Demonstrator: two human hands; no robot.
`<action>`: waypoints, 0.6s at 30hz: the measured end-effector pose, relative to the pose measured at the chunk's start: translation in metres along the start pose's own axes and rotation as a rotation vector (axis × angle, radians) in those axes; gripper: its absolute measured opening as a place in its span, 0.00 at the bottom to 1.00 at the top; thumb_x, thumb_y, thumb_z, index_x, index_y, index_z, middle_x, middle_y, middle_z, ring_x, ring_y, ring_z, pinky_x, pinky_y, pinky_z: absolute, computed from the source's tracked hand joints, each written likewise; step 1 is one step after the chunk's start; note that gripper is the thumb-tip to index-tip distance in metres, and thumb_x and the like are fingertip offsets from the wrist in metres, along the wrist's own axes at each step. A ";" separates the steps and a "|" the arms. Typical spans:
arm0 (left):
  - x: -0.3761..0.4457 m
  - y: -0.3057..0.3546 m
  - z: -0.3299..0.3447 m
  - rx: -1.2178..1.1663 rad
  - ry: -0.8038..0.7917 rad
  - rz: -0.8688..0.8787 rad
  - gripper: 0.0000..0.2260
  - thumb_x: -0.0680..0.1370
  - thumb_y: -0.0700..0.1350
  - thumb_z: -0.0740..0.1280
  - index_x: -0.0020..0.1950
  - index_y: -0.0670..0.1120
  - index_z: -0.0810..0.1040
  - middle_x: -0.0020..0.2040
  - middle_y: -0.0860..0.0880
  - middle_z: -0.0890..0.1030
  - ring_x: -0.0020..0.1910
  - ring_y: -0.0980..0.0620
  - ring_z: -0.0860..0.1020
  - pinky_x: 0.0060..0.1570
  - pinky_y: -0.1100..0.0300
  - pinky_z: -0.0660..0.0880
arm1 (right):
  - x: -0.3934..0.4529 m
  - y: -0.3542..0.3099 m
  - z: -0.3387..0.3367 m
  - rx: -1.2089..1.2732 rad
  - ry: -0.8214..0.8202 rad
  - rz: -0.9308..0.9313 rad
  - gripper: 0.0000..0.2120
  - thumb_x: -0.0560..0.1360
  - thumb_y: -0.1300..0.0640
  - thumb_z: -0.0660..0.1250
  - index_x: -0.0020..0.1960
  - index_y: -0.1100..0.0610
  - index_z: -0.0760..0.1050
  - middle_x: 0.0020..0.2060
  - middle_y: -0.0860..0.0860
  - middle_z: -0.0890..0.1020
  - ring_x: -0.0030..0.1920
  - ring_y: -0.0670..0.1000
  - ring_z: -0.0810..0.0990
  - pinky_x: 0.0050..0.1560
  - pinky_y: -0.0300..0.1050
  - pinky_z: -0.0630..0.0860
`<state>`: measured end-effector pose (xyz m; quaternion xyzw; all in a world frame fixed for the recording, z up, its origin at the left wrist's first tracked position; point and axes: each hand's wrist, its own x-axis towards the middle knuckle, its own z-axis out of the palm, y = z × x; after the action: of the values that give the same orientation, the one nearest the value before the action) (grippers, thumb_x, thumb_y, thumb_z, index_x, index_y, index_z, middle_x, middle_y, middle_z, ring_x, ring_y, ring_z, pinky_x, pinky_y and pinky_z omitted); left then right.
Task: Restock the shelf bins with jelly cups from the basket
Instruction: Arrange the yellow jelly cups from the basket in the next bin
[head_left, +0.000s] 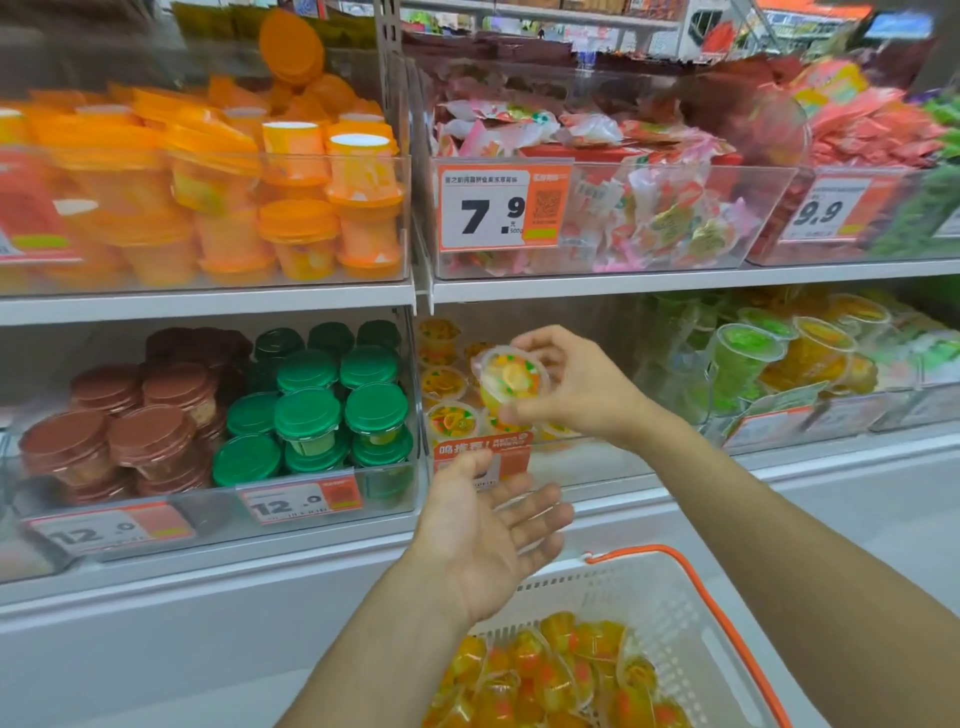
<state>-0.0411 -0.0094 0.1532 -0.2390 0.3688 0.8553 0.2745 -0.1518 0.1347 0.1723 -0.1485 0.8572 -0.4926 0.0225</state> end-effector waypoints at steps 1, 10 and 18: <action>0.002 -0.001 -0.002 -0.008 0.025 -0.002 0.17 0.81 0.53 0.60 0.57 0.39 0.76 0.46 0.41 0.84 0.44 0.42 0.82 0.41 0.53 0.74 | 0.016 -0.001 0.005 0.035 0.016 0.058 0.33 0.59 0.59 0.85 0.60 0.54 0.75 0.52 0.51 0.81 0.52 0.51 0.82 0.48 0.45 0.82; 0.010 0.004 -0.012 -0.062 0.195 0.098 0.05 0.78 0.41 0.61 0.46 0.42 0.75 0.30 0.46 0.77 0.29 0.48 0.72 0.32 0.57 0.67 | 0.103 0.025 0.074 -0.331 -0.071 0.281 0.34 0.65 0.42 0.79 0.64 0.59 0.75 0.61 0.56 0.80 0.57 0.55 0.79 0.52 0.44 0.77; 0.018 -0.001 -0.020 0.009 0.213 0.122 0.06 0.78 0.41 0.61 0.44 0.43 0.76 0.31 0.46 0.77 0.28 0.49 0.72 0.31 0.58 0.68 | 0.086 0.018 0.062 -0.254 0.036 0.242 0.35 0.67 0.39 0.77 0.66 0.59 0.74 0.60 0.50 0.79 0.60 0.53 0.78 0.58 0.44 0.75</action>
<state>-0.0498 -0.0186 0.1292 -0.3044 0.4136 0.8385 0.1822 -0.2264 0.0679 0.1345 -0.0369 0.9244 -0.3766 0.0473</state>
